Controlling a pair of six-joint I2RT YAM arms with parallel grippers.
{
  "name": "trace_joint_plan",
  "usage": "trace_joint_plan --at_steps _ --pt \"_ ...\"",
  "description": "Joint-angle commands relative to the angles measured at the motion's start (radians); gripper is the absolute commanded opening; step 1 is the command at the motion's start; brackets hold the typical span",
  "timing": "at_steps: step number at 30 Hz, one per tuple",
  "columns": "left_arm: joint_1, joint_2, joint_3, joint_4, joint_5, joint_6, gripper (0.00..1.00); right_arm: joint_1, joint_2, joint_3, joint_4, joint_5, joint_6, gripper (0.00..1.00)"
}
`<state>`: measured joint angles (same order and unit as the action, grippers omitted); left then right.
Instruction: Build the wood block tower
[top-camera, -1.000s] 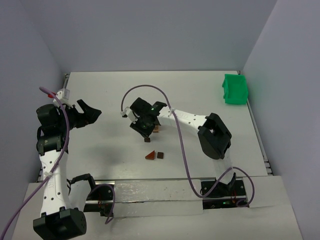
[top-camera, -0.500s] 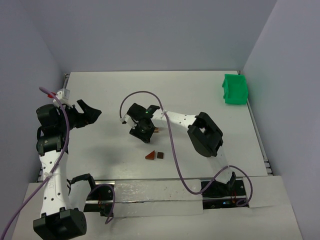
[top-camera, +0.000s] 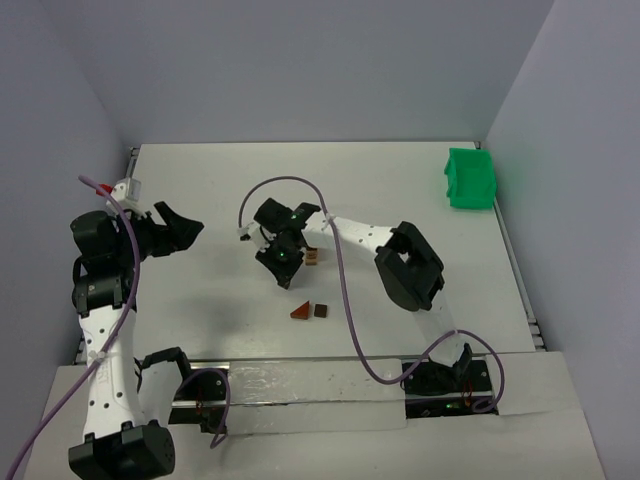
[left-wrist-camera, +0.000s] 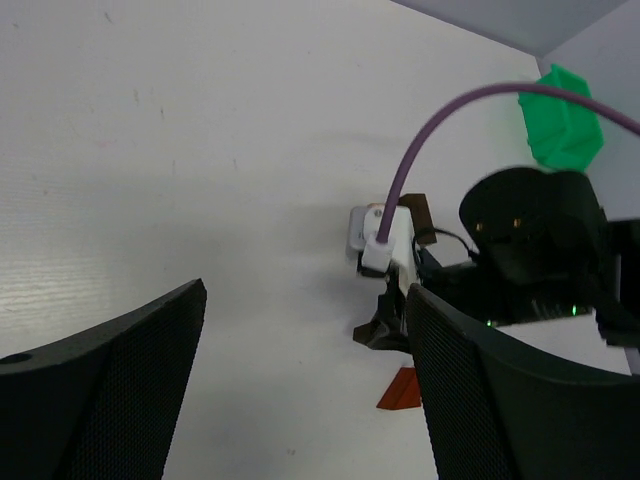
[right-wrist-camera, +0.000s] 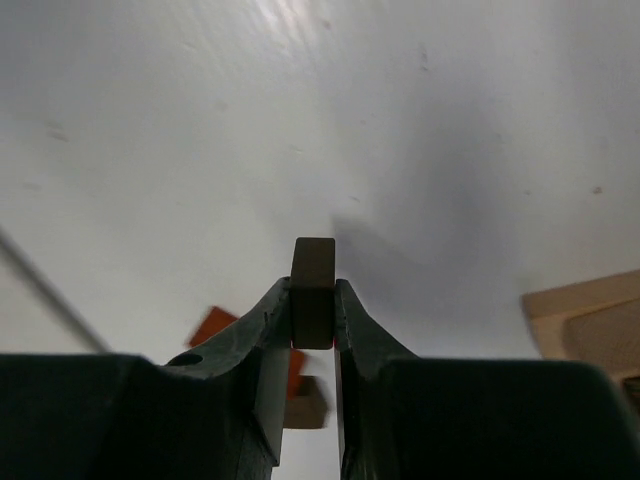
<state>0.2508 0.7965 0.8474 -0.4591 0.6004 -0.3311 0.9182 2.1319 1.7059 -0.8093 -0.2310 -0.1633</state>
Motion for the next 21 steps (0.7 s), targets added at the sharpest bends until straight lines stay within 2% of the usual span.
trace_joint_plan --at_steps 1,2,4,6,9,12,14,16,19,21 --pt "0.005 -0.042 0.001 0.054 0.147 0.089 0.86 -0.085 -0.104 0.089 -0.019 -0.281 0.162 0.00" --pt "0.005 -0.059 0.010 0.044 0.230 0.152 0.83 -0.116 -0.116 0.115 -0.016 -0.383 0.243 0.00" --pt "0.005 -0.071 0.030 0.000 0.363 0.265 0.78 -0.145 -0.133 0.127 -0.009 -0.518 0.293 0.00" --pt "-0.002 -0.073 0.062 -0.092 0.449 0.423 0.78 -0.156 -0.164 0.117 0.013 -0.606 0.329 0.00" --pt "-0.035 -0.047 0.126 -0.321 0.446 0.684 0.77 -0.164 -0.210 0.061 0.078 -0.701 0.383 0.00" --pt "-0.071 -0.020 0.193 -0.456 0.415 0.804 0.77 -0.184 -0.228 0.007 0.128 -0.786 0.466 0.00" --pt "-0.122 -0.018 0.212 -0.468 0.382 0.808 0.77 -0.201 -0.238 -0.041 0.182 -0.852 0.538 0.00" --pt "-0.211 -0.008 0.230 -0.471 0.272 0.787 0.76 -0.215 -0.247 -0.082 0.247 -0.895 0.600 0.00" --pt "-0.413 0.034 0.249 -0.439 0.150 0.690 0.70 -0.222 -0.247 -0.090 0.262 -0.927 0.622 0.00" --pt "-0.500 0.063 0.262 -0.409 0.099 0.633 0.68 -0.222 -0.250 -0.103 0.286 -0.941 0.645 0.00"
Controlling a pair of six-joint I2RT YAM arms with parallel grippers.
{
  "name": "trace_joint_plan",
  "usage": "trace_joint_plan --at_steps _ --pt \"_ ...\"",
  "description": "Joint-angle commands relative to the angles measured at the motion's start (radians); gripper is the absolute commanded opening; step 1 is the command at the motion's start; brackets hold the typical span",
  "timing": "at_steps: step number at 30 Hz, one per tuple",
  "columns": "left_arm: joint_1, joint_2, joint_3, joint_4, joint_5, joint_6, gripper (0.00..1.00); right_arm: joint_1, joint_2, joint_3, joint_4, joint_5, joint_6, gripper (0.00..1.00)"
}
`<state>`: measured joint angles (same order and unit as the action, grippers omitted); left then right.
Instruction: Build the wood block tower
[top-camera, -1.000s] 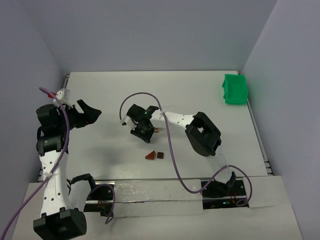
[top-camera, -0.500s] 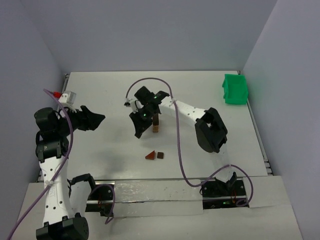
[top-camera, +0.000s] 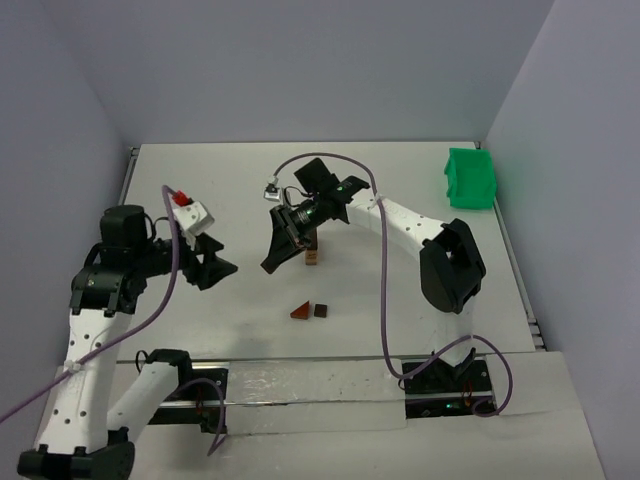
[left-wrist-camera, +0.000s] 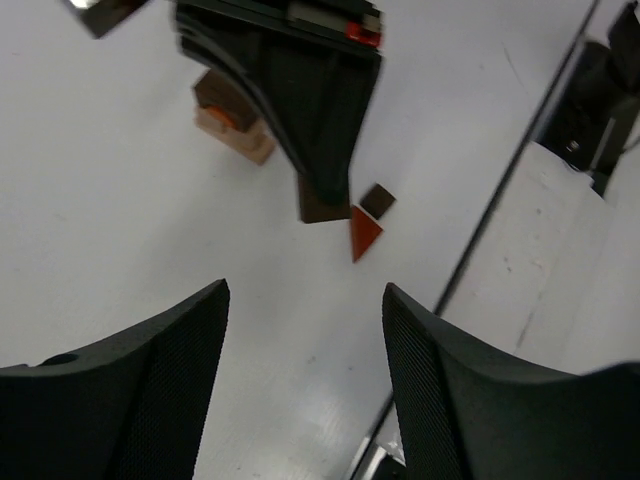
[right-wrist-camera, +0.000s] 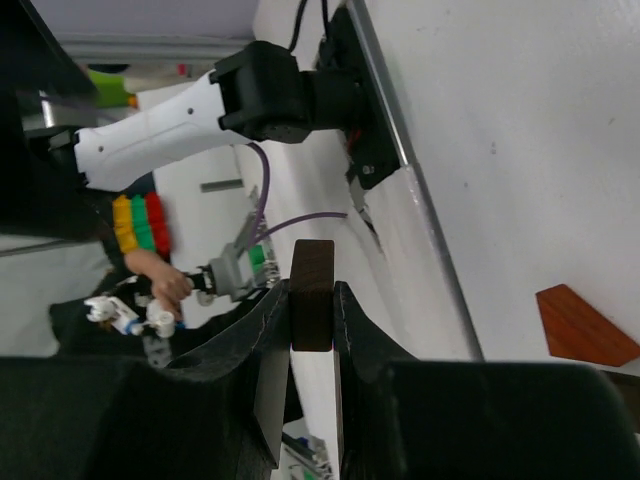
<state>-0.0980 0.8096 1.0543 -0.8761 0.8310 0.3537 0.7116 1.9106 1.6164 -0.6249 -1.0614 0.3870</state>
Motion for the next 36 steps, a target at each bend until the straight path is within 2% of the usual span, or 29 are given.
trace_joint_plan --at_steps 1,3,10,20,25,34,36 --pt "-0.197 0.062 0.062 0.017 -0.161 -0.085 0.70 -0.015 -0.027 -0.017 0.105 -0.116 0.097 0.00" --pt "-0.260 0.075 0.068 0.056 -0.215 -0.130 0.72 -0.016 -0.029 -0.022 0.107 -0.118 0.100 0.00" --pt "-0.342 0.156 0.097 0.078 -0.335 -0.156 0.74 -0.026 -0.028 -0.048 0.155 -0.154 0.154 0.00" --pt "-0.466 0.264 0.148 0.041 -0.384 -0.144 0.68 -0.027 -0.025 -0.054 0.166 -0.163 0.165 0.00" --pt "-0.492 0.291 0.160 0.047 -0.400 -0.150 0.67 -0.026 -0.020 -0.059 0.179 -0.173 0.183 0.00" --pt "-0.514 0.314 0.153 0.065 -0.462 -0.165 0.57 -0.026 -0.025 -0.073 0.202 -0.186 0.202 0.00" --pt "-0.516 0.318 0.152 0.073 -0.480 -0.171 0.50 -0.027 -0.027 -0.076 0.205 -0.186 0.205 0.00"
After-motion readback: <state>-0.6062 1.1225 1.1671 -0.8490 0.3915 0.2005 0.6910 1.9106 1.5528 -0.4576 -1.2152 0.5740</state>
